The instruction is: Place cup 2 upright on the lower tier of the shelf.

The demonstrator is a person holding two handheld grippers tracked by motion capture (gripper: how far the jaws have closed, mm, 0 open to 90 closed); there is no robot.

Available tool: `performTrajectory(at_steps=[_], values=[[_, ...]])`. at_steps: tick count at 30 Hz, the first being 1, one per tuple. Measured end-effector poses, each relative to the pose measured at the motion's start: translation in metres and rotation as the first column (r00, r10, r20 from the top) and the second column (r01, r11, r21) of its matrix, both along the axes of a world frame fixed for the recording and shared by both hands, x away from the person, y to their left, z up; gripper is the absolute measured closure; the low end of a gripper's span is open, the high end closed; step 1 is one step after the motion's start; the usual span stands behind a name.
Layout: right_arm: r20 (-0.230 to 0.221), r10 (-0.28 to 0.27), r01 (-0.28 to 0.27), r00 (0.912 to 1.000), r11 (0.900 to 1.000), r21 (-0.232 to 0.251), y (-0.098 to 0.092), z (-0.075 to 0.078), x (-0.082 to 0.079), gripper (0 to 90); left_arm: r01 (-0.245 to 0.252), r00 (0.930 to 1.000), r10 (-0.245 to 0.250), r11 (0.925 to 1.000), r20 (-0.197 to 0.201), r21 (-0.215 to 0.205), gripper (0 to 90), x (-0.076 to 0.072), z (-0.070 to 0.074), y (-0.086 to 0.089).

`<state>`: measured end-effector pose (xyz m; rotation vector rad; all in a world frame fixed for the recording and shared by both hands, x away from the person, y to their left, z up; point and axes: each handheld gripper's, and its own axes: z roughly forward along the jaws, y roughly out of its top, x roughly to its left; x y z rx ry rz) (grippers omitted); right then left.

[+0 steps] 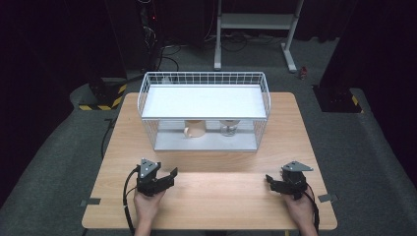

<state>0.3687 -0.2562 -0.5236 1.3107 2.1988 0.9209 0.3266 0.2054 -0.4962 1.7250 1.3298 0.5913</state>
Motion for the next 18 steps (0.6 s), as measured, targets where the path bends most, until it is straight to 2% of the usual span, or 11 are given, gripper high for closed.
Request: performTrajectory(at_steps=[6,14,18], values=[[0.000,0.000,0.000,1.0000,1.000,0.000,0.000,0.000,0.000,24.5,-0.005,0.9999,0.005,0.9999,-0.014,0.011,28.3,0.000,-0.005,0.001],[0.000,0.000,0.000,1.0000,1.000,0.000,0.000,0.000,0.000,24.5,-0.011,0.9993,0.011,0.9999,-0.036,0.004,28.5,0.001,-0.011,0.001],[0.000,0.000,0.000,1.0000,1.000,0.000,0.000,0.000,0.000,24.5,-0.017,0.9989,0.018,0.9997,-0.042,0.017,28.6,0.003,-0.014,0.002]])
